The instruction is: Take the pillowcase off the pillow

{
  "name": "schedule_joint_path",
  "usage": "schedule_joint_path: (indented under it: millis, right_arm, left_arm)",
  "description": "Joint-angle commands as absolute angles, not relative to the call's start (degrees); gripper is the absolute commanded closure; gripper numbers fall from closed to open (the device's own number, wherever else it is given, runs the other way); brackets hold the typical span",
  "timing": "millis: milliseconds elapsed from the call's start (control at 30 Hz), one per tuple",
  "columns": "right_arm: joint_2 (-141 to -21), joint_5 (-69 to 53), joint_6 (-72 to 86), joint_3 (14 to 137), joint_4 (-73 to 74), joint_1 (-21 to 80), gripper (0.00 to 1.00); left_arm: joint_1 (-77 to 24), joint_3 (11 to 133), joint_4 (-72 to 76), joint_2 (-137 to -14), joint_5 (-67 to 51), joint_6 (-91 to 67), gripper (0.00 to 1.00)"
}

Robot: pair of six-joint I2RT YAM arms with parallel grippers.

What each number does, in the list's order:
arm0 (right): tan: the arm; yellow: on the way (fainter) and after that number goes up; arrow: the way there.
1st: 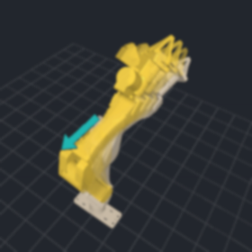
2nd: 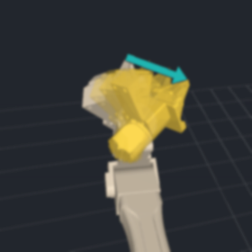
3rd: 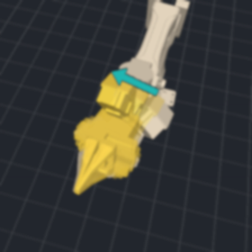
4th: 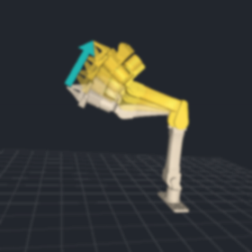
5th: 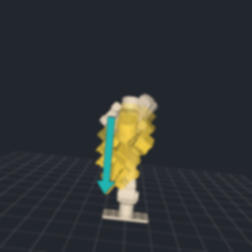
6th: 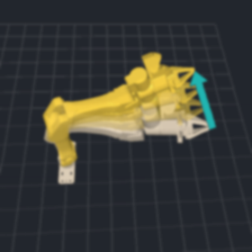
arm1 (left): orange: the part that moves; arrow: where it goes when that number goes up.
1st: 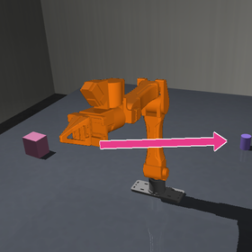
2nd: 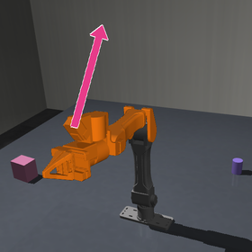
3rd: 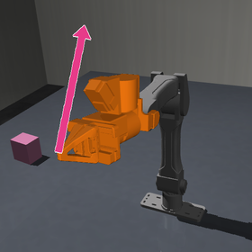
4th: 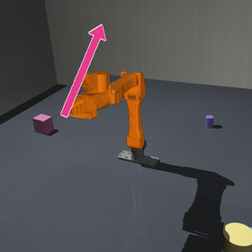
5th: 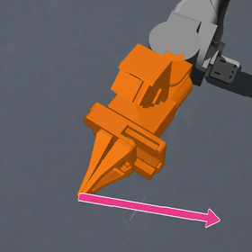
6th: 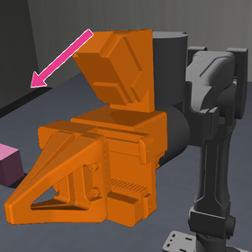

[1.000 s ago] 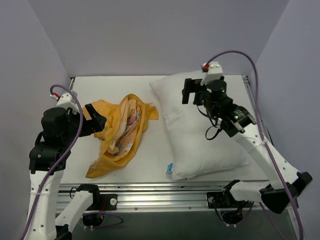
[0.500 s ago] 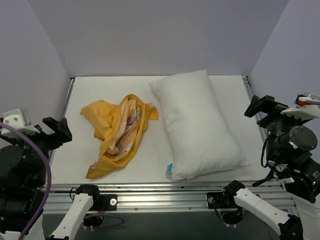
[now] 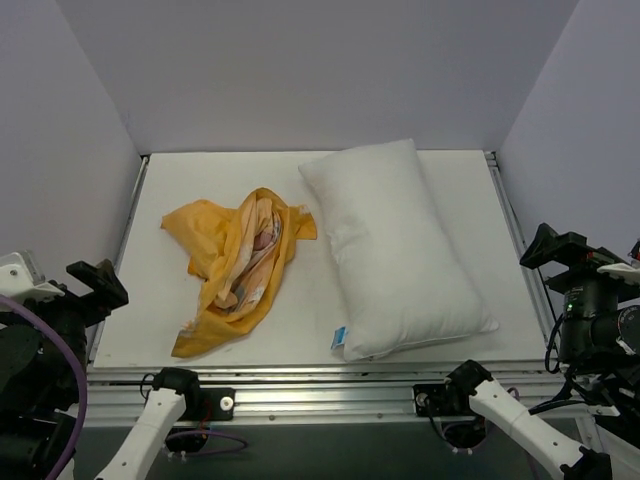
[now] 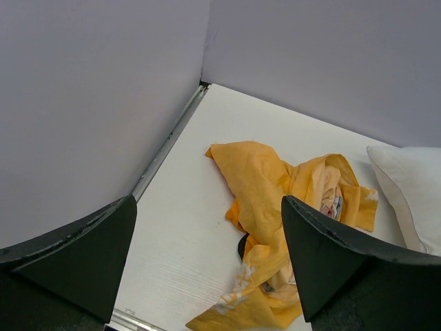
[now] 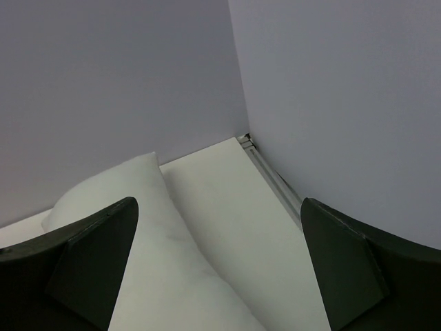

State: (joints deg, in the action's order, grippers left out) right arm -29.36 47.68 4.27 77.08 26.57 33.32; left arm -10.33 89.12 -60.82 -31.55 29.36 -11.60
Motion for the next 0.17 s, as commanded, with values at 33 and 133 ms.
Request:
schedule_joint_path:
  millis: [33, 133]
  right_arm:
    - [-28.4, 50.0, 2.8, 76.1, 24.4, 33.6, 0.0]
    - [-28.3, 50.5, 2.5, 76.0, 24.1, 33.7, 0.0]
  left_arm:
    - [-11.2, 87.5, -60.8, -30.2, 31.7, -12.2, 0.06]
    - [-11.3, 86.7, -60.4, -29.8, 31.6, -12.4, 0.06]
